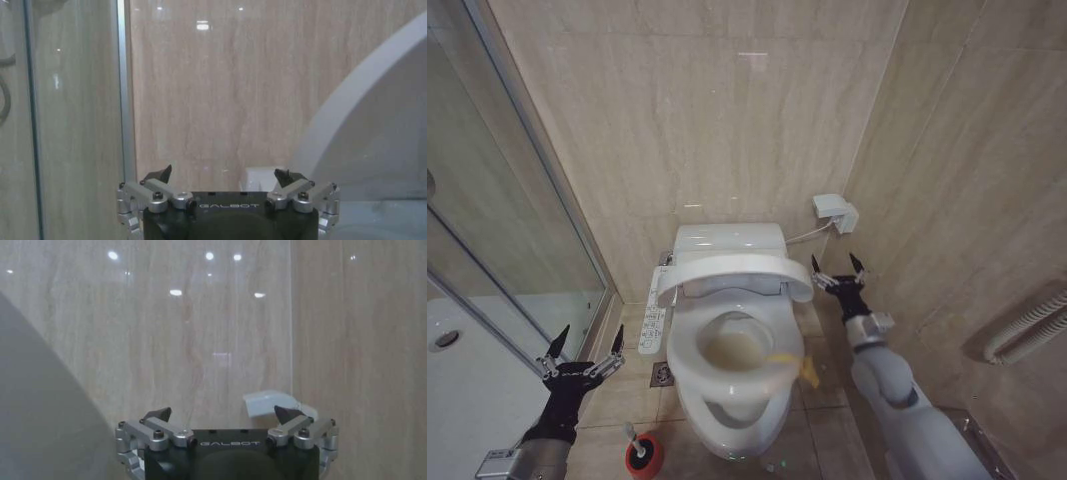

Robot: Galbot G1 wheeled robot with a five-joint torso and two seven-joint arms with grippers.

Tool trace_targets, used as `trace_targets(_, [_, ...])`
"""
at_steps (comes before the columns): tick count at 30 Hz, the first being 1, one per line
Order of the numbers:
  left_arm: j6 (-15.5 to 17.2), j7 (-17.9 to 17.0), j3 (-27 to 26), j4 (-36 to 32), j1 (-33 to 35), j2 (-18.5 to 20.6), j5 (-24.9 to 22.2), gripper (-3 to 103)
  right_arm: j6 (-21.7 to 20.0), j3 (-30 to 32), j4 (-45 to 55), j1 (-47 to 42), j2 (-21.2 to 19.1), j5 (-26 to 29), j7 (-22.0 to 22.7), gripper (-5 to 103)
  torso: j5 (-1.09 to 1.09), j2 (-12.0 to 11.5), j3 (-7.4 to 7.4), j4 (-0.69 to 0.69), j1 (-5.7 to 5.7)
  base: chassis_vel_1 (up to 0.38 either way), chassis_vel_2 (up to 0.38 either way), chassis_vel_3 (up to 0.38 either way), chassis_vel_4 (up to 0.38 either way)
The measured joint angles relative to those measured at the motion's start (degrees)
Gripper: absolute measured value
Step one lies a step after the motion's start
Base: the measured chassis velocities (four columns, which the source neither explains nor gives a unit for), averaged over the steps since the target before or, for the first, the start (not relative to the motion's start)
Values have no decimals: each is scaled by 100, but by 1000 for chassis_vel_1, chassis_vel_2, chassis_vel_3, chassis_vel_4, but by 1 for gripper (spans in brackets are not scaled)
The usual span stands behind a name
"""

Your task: Open the toilet lid, clean the toilet bowl with a toilet brush, close the toilet lid, and flush.

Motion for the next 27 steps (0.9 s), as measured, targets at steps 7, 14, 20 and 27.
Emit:
trace_targets(7, [0,0,0,0,0,0,0,100,115,158,500,-935,339,-182,-35,100,-1,0,0,-2,0,0,0,0,0])
trace_targets(14, [0,0,0,0,0,0,0,100,113,475,730,-1295,733,-457,-191,100,0,-1,1,2,0,0,0,0,0])
trace_targets(20, [0,0,0,1,0,0,0,100,-33,657,1072,-1707,998,-341,-122,100,-1,-1,1,0,0,0,0,0,0])
trace_targets(27, [0,0,0,0,0,0,0,100,-52,764,1490,-2008,1289,-435,-122,100,-1,0,1,-1,0,0,0,0,0])
